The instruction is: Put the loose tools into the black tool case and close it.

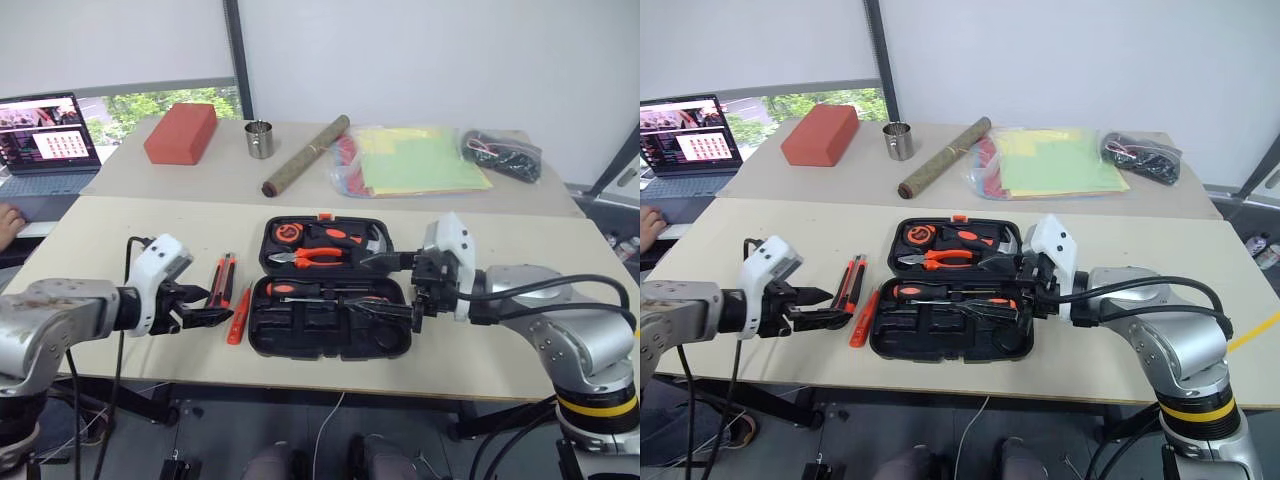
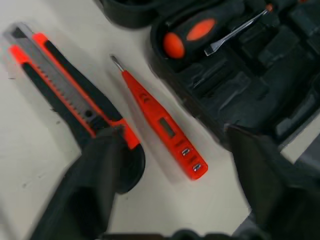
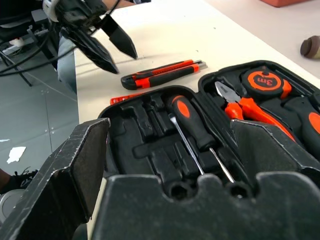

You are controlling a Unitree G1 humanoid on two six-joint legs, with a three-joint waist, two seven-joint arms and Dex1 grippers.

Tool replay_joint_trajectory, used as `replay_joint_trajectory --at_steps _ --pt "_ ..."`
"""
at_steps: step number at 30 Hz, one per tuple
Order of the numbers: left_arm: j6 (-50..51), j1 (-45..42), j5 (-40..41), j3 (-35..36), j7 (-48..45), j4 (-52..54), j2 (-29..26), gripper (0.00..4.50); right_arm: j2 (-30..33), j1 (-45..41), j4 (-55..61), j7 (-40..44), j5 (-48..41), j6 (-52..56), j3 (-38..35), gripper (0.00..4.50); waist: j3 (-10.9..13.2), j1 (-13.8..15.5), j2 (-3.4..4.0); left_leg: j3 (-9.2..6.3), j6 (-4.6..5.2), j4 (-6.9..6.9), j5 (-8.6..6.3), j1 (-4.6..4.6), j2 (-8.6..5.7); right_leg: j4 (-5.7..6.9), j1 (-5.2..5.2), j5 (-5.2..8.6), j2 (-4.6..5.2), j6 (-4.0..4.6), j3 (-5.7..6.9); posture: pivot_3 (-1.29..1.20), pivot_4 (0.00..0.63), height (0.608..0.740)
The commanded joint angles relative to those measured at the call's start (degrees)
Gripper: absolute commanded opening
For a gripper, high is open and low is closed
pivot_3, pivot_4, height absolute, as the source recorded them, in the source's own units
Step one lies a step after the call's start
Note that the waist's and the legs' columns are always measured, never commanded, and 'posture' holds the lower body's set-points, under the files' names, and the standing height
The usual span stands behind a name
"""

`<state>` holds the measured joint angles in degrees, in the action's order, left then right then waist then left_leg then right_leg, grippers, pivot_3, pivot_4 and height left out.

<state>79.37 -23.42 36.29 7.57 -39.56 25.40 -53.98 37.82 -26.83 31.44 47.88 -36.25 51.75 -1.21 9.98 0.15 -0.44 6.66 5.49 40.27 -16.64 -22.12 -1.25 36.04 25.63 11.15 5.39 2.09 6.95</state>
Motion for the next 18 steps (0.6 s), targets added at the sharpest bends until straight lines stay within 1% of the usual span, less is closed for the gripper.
replay_joint_trajectory --at_steps 1,3,5,10,12,15,18 --pt "8.08 -3.66 1.70 -0.75 3.33 3.30 2.23 2.65 0.42 0.36 2.33 -1.45 -0.95 -1.60 -1.90 4.50 0.02 0.09 -0.03 0.00 -0.09 0.00 -0.03 0.03 0.00 0.01 -0.04 0.04 0.00 -0.07 -0.01 0.00 0.150 0.737" --pt "11.96 -5.69 0.13 -1.63 6.88 2.87 4.49 2.65 0.45 0.68 2.28 -2.08 -0.85 -1.76 -2.19 4.50 0.03 0.14 -0.05 -0.01 -0.24 0.01 -0.09 0.06 0.01 0.02 -0.06 0.16 0.00 -0.28 -0.03 0.00 0.150 0.737" --pt "13.10 -6.42 0.39 -2.50 8.74 2.92 5.96 2.65 0.54 0.85 2.28 -2.46 -0.73 -1.96 -2.28 4.50 0.04 0.31 -0.06 -0.02 -0.27 0.01 -0.10 0.23 0.01 0.03 -0.24 0.20 0.02 -0.34 -0.04 0.00 0.150 0.737" --pt "13.13 -5.93 -0.02 -4.56 12.80 0.73 7.53 2.65 0.58 0.84 2.47 -3.25 -1.14 -1.98 -2.34 4.50 0.04 0.41 -0.06 -0.05 -0.41 0.00 -0.18 0.38 0.01 0.01 -0.37 0.18 0.03 -0.30 -0.05 0.00 0.150 0.737" --pt "13.13 -6.35 -0.86 -5.37 14.39 -0.76 9.35 2.65 0.65 0.93 2.67 -3.48 -1.54 -1.80 -2.67 4.50 0.04 0.49 -0.06 -0.06 -0.41 0.00 -0.19 0.39 0.01 0.01 -0.38 0.08 0.04 -0.14 -0.05 0.00 0.150 0.737" --pt "12.72 -7.69 -2.63 -6.33 16.18 -4.36 13.24 2.65 0.58 1.14 2.87 -3.93 -2.11 -1.49 -3.00 4.50 0.03 0.64 -0.07 -0.06 -0.41 0.01 -0.18 0.39 -0.01 0.01 -0.41 0.07 0.06 -0.12 -0.05 0.00 0.150 0.737" --pt "11.34 -8.27 -3.90 -8.06 16.56 -6.68 14.24 2.65 0.60 1.09 3.07 -4.35 -2.58 -1.27 -2.92 4.50 0.03 0.76 -0.08 -0.07 -0.41 0.02 -0.18 0.40 -0.03 0.00 -0.44 0.07 0.09 -0.12 -0.03 0.00 0.150 0.737"
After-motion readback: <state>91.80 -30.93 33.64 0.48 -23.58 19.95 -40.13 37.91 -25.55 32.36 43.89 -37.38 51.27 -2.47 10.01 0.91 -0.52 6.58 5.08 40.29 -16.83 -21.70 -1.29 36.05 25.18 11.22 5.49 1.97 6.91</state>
